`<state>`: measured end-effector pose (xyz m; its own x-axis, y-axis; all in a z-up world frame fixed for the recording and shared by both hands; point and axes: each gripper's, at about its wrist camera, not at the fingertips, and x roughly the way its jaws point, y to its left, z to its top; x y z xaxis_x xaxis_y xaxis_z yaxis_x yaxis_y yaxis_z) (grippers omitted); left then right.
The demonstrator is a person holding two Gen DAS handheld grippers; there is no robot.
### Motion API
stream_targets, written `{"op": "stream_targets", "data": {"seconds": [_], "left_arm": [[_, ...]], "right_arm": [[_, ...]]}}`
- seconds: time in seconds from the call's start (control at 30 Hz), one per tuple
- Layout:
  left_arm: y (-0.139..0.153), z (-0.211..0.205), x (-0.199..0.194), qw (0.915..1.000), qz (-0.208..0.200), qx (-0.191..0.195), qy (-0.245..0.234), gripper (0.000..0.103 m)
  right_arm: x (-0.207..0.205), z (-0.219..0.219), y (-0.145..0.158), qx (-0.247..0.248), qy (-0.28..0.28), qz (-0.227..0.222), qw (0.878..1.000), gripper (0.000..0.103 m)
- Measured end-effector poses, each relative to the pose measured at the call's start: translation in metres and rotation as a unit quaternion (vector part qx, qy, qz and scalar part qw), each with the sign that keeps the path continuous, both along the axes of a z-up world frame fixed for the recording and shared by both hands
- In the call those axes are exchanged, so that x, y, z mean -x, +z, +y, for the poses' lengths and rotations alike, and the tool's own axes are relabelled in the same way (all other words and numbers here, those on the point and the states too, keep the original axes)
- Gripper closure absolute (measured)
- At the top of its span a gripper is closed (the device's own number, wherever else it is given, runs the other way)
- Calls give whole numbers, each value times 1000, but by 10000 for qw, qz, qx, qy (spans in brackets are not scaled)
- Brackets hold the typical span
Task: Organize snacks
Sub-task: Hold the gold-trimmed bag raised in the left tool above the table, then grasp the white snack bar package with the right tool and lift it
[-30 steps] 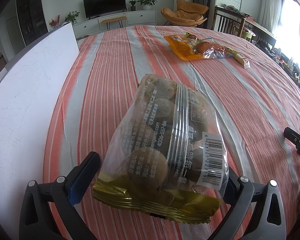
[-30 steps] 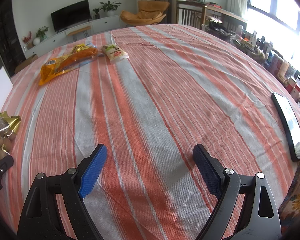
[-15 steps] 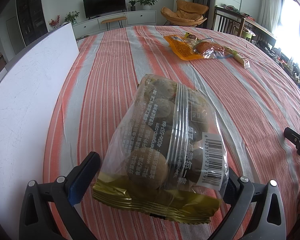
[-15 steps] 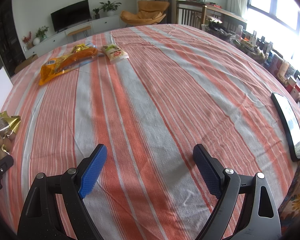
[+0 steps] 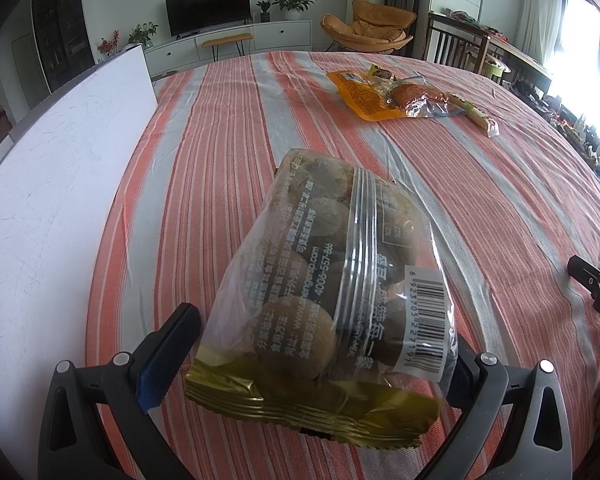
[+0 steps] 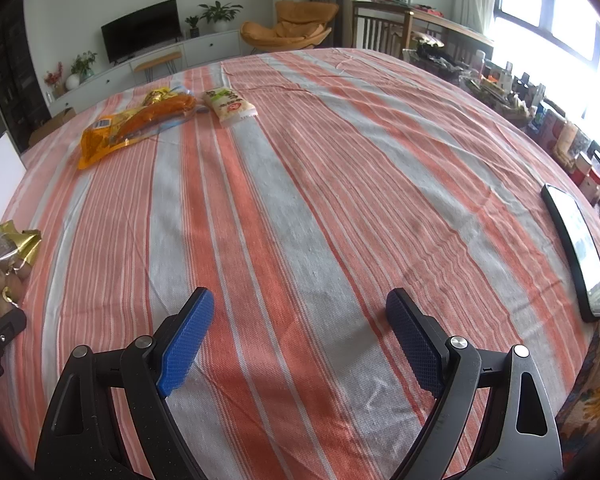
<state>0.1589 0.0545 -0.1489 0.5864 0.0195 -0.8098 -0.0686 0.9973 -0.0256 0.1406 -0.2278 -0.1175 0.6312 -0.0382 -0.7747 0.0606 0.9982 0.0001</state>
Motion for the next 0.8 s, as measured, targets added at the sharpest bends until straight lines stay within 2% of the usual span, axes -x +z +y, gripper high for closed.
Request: {"op": "stream_targets", "data": {"seconds": [0.23,0.37,0.43,0.5,0.57,0.67,0.8], "left_arm": [[2,0,-1,10000,6,-8,2,0],[2,0,-2,10000,6,-8,0,0],[2,0,-1,10000,4,-7,0,0],[2,0,-1,10000,6,-9,-1,0],[2,0,-1,10000,6,-6,-2,0],[1,0,0,10000,6,-5,-2,0],[2,-1,-3,10000,7,-5,0,0]], "right_arm": [[-1,0,0,-10,7,129,9999,13],[-2,-4,2,-87,187,242,9995,13],[-3,-12,4,-377,172,194,9990,13],[-11,-26,7,-885,85,107,9960,13],[-35,-34,10,-1158,106,181,9930,13],[-78,-28,19,-1061,338,267,9934,13],[-144,-10,34,-949,740,69,9927,13]]}}
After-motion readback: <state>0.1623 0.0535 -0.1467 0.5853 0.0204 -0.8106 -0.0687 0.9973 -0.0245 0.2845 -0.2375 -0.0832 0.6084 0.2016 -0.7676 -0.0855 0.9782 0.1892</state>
